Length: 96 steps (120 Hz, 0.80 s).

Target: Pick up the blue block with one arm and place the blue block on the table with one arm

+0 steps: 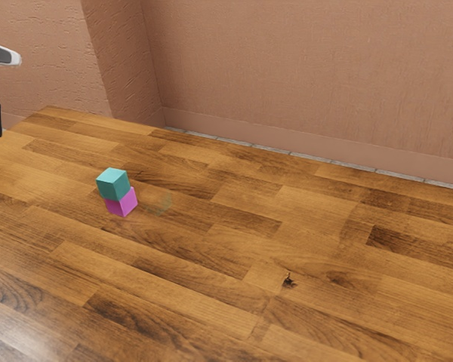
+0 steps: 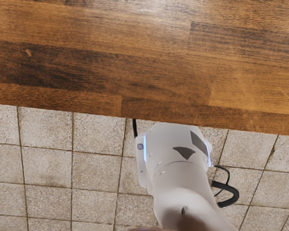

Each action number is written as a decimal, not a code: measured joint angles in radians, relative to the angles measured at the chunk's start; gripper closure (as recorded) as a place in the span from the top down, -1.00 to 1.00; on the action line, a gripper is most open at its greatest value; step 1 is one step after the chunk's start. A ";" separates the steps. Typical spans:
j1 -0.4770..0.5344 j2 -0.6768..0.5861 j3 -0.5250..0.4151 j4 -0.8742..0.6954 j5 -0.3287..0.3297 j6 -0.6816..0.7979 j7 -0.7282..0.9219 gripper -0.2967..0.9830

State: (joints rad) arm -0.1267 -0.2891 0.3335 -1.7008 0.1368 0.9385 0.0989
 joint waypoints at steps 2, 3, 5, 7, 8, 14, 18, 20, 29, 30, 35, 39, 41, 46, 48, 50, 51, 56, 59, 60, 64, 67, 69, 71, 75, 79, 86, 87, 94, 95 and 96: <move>0.000 0.000 0.000 -0.003 0.002 0.027 0.005 0.54; 0.000 -0.002 0.000 -0.005 0.003 0.040 0.007 0.54; 0.000 -0.004 0.000 -0.009 0.005 0.065 0.012 0.54; 0.000 -0.006 0.000 -0.012 0.007 0.087 0.016 0.54; 0.000 -0.007 0.001 -0.014 0.008 0.097 0.019 0.54; 0.000 -0.009 0.002 -0.018 0.011 0.153 0.032 0.54; 0.001 -0.011 0.004 -0.020 0.014 0.183 0.043 0.54; 0.002 -0.014 0.006 -0.023 0.015 0.197 0.049 0.54; 0.001 -0.018 0.010 -0.024 0.018 0.248 0.075 0.54; 0.001 -0.017 0.008 -0.018 0.018 0.253 0.078 0.54; -0.001 -0.014 0.001 0.046 0.020 0.265 0.097 0.54; -0.001 -0.013 -0.003 0.116 0.020 0.266 0.111 0.54; -0.001 -0.012 -0.005 0.150 0.019 0.266 0.118 0.54; -0.008 -0.010 -0.023 0.233 0.014 0.266 0.133 0.54; -0.011 -0.005 -0.029 0.253 0.012 0.267 0.138 0.54; -0.014 0.002 -0.034 0.266 0.010 0.267 0.141 0.54; -0.015 0.007 -0.036 0.272 0.010 0.267 0.143 0.54; -0.019 0.029 -0.044 0.287 0.007 0.272 0.149 0.54; -0.020 0.042 -0.046 0.287 0.004 0.278 0.151 0.54; -0.020 0.047 -0.046 0.286 0.003 0.280 0.151 0.54; -0.023 0.065 -0.049 0.285 -0.001 0.289 0.150 0.54; -0.030 0.084 -0.049 0.286 -0.002 0.294 0.149 0.54; -0.034 0.097 -0.048 0.288 -0.003 0.298 0.149 0.54; -0.037 0.107 -0.047 0.290 -0.003 0.301 0.149 0.54; -0.041 0.120 -0.043 0.291 -0.004 0.306 0.149 0.53; -0.039 0.128 -0.037 0.291 -0.005 0.311 0.149 0.53; -0.036 0.133 -0.034 0.291 -0.004 0.317 0.148 0.54; -0.036 0.133 -0.034 0.291 -0.004 0.318 0.148 0.54; -0.035 0.138 -0.033 0.290 0.003 0.322 0.147 0.54; -0.035 0.139 -0.032 0.289 0.004 0.323 0.146 0.54; -0.035 0.140 -0.032 0.288 0.006 0.323 0.146 0.54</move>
State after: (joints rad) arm -0.1616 -0.1489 0.3011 -1.4130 0.1429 1.2617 0.2449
